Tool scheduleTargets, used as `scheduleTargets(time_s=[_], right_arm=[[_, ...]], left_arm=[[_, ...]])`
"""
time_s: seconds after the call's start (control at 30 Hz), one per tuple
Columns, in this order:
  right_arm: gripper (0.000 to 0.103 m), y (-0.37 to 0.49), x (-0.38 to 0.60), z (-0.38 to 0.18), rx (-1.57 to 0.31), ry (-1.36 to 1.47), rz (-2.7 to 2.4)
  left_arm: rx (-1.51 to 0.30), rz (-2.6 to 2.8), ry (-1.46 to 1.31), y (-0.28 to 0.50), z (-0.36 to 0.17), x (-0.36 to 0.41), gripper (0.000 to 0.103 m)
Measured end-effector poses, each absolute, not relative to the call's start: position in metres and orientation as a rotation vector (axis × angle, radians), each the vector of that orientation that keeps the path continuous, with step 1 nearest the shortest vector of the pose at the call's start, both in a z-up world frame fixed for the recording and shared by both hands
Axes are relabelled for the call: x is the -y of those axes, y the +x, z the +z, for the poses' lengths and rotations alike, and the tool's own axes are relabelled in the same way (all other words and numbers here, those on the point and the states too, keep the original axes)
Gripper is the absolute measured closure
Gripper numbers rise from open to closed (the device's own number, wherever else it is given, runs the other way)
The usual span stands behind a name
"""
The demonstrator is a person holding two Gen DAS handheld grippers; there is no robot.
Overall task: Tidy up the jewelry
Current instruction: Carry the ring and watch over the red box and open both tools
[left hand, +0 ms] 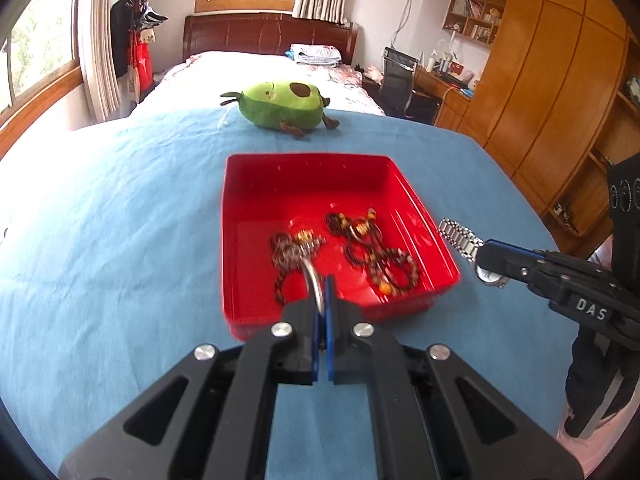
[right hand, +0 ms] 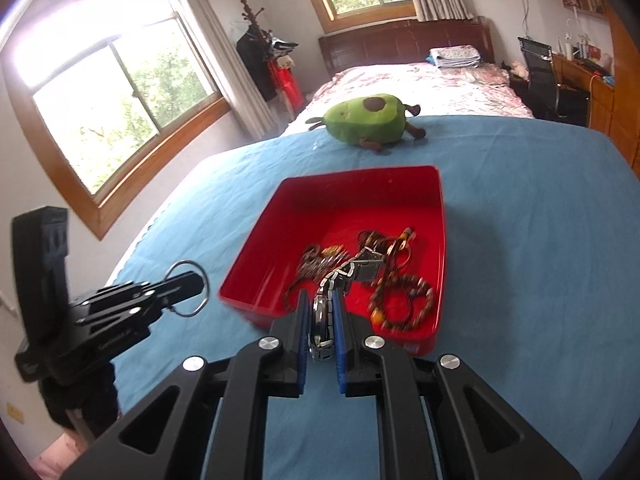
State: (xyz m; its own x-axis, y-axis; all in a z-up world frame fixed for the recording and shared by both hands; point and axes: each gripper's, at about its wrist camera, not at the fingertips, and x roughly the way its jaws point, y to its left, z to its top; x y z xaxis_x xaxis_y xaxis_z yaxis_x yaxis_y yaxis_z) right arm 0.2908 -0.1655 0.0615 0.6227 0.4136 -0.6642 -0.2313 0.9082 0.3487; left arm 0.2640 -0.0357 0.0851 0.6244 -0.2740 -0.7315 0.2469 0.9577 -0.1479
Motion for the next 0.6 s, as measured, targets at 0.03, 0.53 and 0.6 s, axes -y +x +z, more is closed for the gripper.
scheduleTargets(time_s=[0.03, 0.53, 0.6], right_arm=[[0.092, 0.297, 0.165, 0.059, -0.821, 0.242, 0.373], [0.092, 0.353, 0.160, 0.019, -0.869, 0.239, 0.324], [0.092, 0.357, 0.159, 0.015, -0.879, 0.236, 0.318]], left_arm=[[-0.842, -0.292, -0.031, 0.271, 0.083, 0.037, 0.102], [-0.877, -0.251, -0.022, 0.346, 0.044, 0.051, 0.102], [-0.891, -0.248, -0.024, 0.352, 0.039, 0.052, 0.102]])
